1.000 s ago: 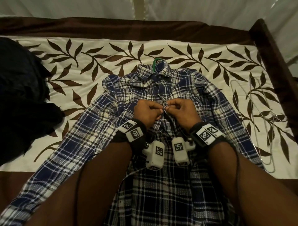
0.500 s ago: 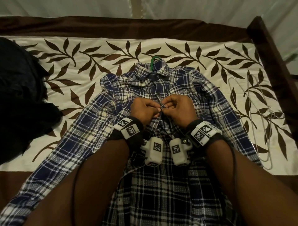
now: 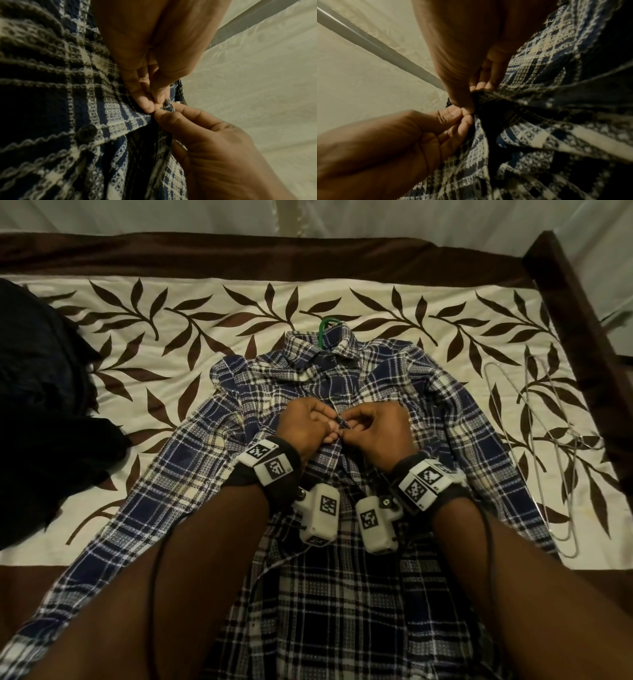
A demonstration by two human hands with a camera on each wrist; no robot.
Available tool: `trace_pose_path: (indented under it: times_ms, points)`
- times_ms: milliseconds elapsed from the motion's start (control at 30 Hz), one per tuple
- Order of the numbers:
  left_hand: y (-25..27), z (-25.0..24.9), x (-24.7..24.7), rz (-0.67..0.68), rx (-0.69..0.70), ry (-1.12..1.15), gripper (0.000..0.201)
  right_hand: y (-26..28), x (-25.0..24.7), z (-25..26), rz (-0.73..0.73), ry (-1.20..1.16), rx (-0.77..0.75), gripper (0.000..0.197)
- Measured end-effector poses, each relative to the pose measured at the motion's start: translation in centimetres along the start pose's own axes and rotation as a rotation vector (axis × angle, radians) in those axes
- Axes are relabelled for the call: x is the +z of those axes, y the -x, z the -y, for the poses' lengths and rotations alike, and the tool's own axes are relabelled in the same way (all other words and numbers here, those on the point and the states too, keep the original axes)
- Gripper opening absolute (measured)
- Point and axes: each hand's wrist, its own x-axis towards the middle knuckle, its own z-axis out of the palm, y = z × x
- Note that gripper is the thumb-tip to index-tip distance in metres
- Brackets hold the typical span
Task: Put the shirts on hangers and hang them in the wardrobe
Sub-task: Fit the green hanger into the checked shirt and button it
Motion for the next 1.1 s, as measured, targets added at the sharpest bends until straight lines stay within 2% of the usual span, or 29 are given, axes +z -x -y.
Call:
trace_pose_path:
  times_ms: [267, 367, 467, 533, 633, 767, 833, 900, 1100]
  points:
    - [0.0, -0.3, -0.2, 0.004, -0.009, -0.028, 0.018, 0.5, 0.9, -0.3, -0.031, 0.017, -0.037, 0.020]
    - [0.1, -0.6, 0.1, -0.006, -0.046, 0.013, 0.004, 0.5, 1.0, -0.5, -0.067, -0.004, -0.017, 0.019]
    - [0.1, -1.0, 0.2, -0.028, -0.124, 0.074, 0.025, 0.8, 1.2, -0.6, -0.096, 0.013, -0.047, 0.016]
    - [0.2, -1.3, 0.1, -0.014, -0.180, 0.095, 0.025, 1.1, 1.3, -0.5, -0.107, 0.034, -0.069, 0.015]
    - [0.1, -1.5, 0.2, -0.005, -0.229, 0.098, 0.019, 1.4, 1.3, -0.1, -0.132, 0.055, -0.074, 0.021]
    - [-0.1, -1.7, 0.5, -0.025, -0.241, 0.078, 0.020, 1.6, 1.3, 0.3, -0.126, 0.055, -0.093, 0.040]
    - [-0.1, -1.9, 0.5, -0.022, -0.256, 0.063, 0.011, 1.6, 1.2, 0.2, -0.115, 0.078, -0.118, 0.044]
    - [-0.1, -2.2, 0.4, -0.018, -0.273, 0.050, 0.006, 1.6, 1.1, -0.1, -0.118, 0.125, -0.162, 0.043]
    - [-0.2, -2.7, 0.6, -0.032, -0.269, 0.084, 0.012, 1.7, 1.6, -0.8, -0.219, 0.158, -0.208, 0.031]
